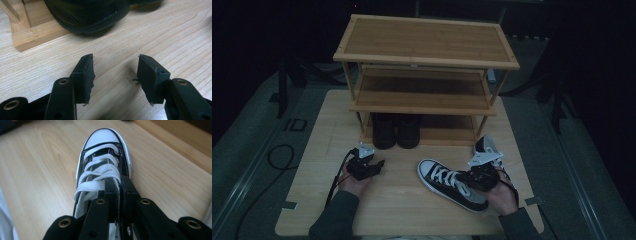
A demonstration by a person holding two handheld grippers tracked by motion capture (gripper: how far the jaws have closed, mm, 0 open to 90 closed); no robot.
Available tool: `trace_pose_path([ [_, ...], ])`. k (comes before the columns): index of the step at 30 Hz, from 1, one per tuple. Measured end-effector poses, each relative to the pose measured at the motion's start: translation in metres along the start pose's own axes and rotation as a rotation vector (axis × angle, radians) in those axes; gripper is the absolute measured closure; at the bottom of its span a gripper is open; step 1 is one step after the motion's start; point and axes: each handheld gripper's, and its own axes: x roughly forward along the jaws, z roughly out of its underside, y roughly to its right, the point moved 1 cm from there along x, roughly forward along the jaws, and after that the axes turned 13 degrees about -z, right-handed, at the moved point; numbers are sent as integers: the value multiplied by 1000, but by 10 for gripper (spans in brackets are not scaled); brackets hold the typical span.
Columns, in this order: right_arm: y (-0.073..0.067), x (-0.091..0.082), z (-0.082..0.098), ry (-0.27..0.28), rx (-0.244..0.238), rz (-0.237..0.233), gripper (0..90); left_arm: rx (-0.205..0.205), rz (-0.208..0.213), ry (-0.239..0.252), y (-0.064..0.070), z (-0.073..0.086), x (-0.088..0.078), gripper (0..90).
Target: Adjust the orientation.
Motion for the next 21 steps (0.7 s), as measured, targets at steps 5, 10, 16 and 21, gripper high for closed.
trace_pose_path([
  [5, 2, 16, -13, 28, 1, 2, 862, 0, 0, 0, 0, 0, 0, 478],
  [10, 3, 24, -17, 11, 17, 18, 860, 0, 0, 0, 0, 0, 0, 477],
  [16, 7, 22, -7, -34, 23, 12, 828, -1, 0, 0, 0, 0, 0, 477],
  [21, 5, 15, -6, -60, 0, 27, 761, -1, 1, 0, 0, 0, 0, 476],
])
